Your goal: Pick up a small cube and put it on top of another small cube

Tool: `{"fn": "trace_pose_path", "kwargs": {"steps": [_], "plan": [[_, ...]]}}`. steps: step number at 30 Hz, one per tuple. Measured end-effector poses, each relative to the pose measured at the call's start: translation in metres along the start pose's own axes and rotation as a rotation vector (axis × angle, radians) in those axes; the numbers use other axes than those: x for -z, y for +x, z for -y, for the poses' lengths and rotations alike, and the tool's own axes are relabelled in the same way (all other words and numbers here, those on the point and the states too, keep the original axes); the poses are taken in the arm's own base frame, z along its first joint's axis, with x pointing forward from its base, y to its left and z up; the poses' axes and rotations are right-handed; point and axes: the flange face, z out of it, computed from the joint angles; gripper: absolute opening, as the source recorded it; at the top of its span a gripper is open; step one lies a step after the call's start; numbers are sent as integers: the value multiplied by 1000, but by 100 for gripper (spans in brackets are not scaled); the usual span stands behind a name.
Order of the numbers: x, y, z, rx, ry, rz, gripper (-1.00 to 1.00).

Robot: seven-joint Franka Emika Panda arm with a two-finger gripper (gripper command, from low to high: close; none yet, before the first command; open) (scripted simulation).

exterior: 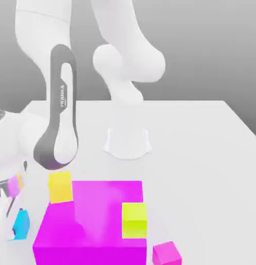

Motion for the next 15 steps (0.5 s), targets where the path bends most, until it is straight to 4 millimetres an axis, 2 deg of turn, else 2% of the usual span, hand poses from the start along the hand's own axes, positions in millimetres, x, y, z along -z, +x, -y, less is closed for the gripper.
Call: {"fn": "trace_pose_path", "kwargs": {"steps": [2, 3, 7, 9, 10, 12, 13, 15], "plan": [[-4, 0, 0, 0, 0, 0, -100], [0, 0, 0, -1, 0, 0, -100], [44, 0, 1, -1, 0, 1, -100], [77, 2, 14, 27, 42, -10, -100], [94, -15, 18, 66, 56, -10, -100], [126, -66, 12, 164, 65, -3, -100], [140, -93, 5, 214, 66, 0, -100], [165, -162, -23, 350, 63, 7, -100]]}}
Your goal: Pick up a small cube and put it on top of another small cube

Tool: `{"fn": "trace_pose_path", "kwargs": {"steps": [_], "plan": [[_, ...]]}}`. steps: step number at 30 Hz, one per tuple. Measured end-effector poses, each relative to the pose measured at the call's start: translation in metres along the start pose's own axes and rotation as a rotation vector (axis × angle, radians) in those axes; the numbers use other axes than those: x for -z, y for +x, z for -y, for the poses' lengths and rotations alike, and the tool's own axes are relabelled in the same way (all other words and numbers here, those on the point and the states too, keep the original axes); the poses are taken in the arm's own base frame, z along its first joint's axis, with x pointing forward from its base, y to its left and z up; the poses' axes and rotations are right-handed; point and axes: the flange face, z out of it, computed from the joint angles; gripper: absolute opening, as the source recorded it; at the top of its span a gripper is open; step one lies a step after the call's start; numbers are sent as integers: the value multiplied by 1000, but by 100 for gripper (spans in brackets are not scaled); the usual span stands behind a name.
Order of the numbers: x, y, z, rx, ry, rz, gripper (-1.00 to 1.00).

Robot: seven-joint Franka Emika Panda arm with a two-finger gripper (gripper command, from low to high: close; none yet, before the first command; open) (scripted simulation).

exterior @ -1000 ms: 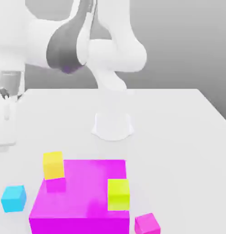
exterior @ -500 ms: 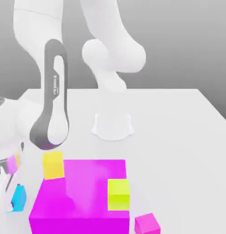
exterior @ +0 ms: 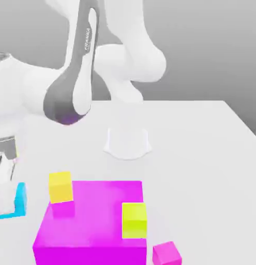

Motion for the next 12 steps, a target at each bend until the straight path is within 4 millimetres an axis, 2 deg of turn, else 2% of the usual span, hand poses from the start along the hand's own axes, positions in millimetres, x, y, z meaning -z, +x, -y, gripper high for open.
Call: {"fn": "trace_pose_path", "kwargs": {"steps": [3, 4, 6, 8, 9, 12], "plan": [[47, -112, -27, 210, -9, 9, -100], [51, -134, -41, 243, -29, 12, -100], [33, -142, -52, 245, -54, 13, -100], [4, -142, -55, 240, -61, 13, -100], [-8, -142, -57, 239, -62, 14, 100], [-8, -142, -57, 239, -62, 14, 100]]}}
